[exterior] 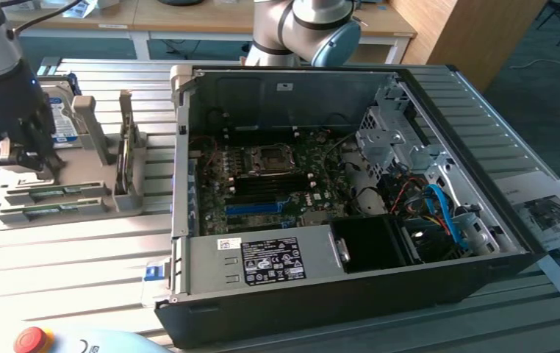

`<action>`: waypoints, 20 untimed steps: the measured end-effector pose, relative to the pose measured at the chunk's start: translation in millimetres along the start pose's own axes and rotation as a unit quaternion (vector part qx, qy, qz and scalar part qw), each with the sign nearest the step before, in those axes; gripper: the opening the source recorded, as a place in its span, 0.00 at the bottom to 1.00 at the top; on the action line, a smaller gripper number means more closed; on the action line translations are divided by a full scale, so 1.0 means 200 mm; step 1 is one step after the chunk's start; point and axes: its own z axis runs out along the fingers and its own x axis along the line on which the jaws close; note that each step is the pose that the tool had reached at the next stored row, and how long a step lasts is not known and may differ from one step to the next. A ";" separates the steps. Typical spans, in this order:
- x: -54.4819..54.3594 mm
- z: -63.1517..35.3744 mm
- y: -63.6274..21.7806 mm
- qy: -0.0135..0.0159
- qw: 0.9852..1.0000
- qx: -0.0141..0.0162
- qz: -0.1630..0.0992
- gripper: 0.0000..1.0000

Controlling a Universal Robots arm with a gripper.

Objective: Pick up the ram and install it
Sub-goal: 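Pick up the ram and move it above insertion slot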

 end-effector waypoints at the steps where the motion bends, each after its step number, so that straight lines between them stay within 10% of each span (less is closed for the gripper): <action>1: 0.00 0.005 0.000 0.000 1.000 0.000 0.000 0.31; 20: 0.01 0.058 -0.001 0.000 1.000 0.000 0.000 0.31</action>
